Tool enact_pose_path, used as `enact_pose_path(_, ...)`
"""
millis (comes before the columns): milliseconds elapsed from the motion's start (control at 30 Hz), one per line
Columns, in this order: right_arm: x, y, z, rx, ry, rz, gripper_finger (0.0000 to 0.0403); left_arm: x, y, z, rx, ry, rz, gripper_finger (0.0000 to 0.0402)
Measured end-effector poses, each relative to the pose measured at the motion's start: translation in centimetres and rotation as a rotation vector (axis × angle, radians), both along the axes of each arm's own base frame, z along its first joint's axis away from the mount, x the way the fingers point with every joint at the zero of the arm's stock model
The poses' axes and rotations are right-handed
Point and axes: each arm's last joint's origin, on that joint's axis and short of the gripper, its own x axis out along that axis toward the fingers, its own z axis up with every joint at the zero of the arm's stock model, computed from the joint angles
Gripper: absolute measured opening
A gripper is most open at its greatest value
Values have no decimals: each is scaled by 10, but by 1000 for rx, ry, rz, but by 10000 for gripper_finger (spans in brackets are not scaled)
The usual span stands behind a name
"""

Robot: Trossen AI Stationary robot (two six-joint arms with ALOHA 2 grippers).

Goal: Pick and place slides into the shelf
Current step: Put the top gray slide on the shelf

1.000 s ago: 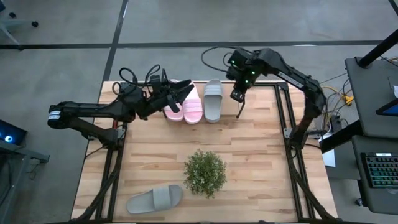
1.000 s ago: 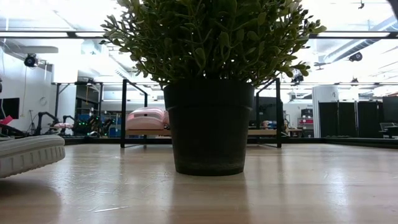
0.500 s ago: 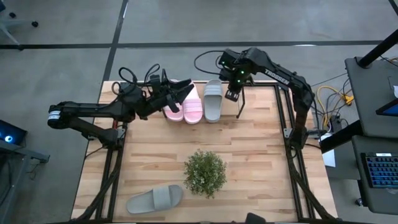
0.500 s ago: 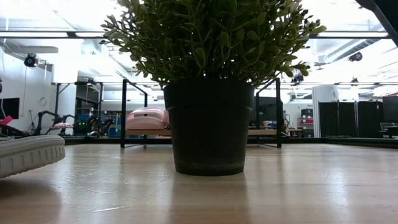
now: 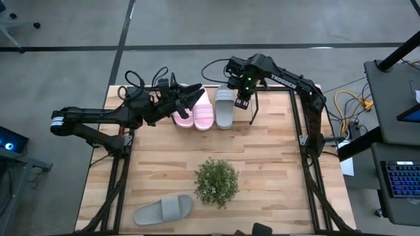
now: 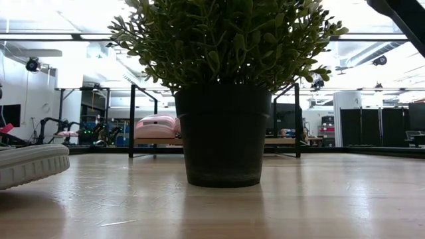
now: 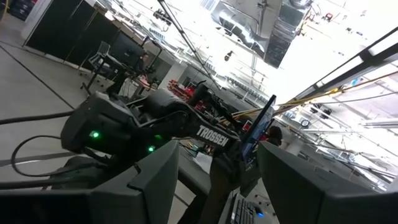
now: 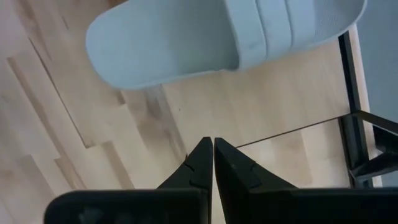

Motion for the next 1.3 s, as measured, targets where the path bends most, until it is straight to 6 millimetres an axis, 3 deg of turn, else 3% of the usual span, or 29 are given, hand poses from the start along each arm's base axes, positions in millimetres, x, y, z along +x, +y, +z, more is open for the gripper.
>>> enact_pose_path(733, 1, 0, -42, 56, 84, 69, 8, 0, 0, 0, 0, -4, -1, 203)
enact_pose_path(1300, 9, -5, -55, 49, 74, 89, 8, -1, 0, 2, -1, -17, -2, 203)
